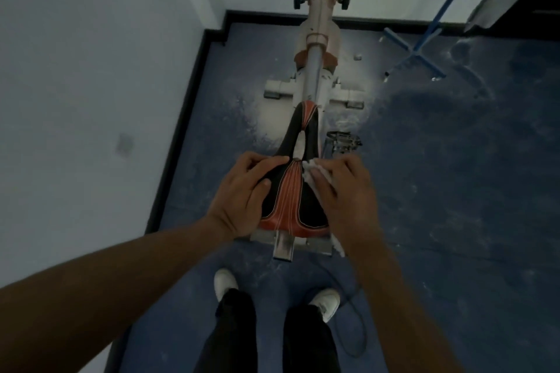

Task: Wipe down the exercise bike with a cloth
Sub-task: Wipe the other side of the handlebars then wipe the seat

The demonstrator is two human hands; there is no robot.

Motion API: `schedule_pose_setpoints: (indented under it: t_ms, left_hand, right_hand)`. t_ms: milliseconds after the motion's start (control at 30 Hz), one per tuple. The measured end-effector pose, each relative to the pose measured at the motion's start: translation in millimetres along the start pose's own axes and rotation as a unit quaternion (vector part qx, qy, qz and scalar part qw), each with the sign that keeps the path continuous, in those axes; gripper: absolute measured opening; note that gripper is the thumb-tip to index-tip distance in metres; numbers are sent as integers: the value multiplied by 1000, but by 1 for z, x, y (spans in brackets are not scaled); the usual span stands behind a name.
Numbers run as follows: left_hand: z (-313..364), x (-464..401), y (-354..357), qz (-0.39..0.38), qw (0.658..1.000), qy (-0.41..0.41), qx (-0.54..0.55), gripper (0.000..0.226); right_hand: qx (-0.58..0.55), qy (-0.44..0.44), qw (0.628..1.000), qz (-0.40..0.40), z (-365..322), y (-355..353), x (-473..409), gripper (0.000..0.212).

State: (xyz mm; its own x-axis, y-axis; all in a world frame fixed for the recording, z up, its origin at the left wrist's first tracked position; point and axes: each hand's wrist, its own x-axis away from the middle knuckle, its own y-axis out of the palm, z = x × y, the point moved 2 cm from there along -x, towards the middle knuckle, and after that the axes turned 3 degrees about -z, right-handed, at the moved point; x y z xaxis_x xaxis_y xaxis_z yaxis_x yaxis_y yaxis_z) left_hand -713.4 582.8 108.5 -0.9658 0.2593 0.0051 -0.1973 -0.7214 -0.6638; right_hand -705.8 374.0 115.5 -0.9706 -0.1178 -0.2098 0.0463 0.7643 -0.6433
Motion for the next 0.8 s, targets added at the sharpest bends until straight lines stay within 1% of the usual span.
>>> schedule_pose_setpoints:
  t_ms: [100,200,267,367,467,533,600,733,800]
  left_hand:
    - [3,0,-2,-4,1000,-5,-16,46]
    - [5,0,-3,-6,1000,-9,-26,47]
    - [5,0,-3,-8,1000,-4,-23,47]
    - [3,-1,-3,-15,1000,-4,-19,48]
    - [0,-1,-4,-20,1000,-3,-14,48]
    - [-1,-2,-4,-21,1000,-3,-15,48]
    - [0,-2,-3,-17,1000,-2,-15,48]
    - [-1,-3,-4,-11,1000,1,-7,49]
    - [-2,-3,-4,-12,1000,1,3,48]
  right_hand:
    - [-8,-46,998,-40,-5,2,1,25]
    - [-23,-110,993,-36,-2,4,40,22]
    - [-47,-133,989,-38,6,3,55,24]
    - [-39,-106,991,-65,6,0,32,24]
    - [-7,-48,996,-78,-2,0,-14,36]
    - [15,-34,996,-86,-3,4,-34,33]
    - [33,-64,993,-95,-6,7,-34,27]
    - [40,-163,981,-99,-10,3,8,27]
    - [22,-162,982,-98,-10,0,20,25]
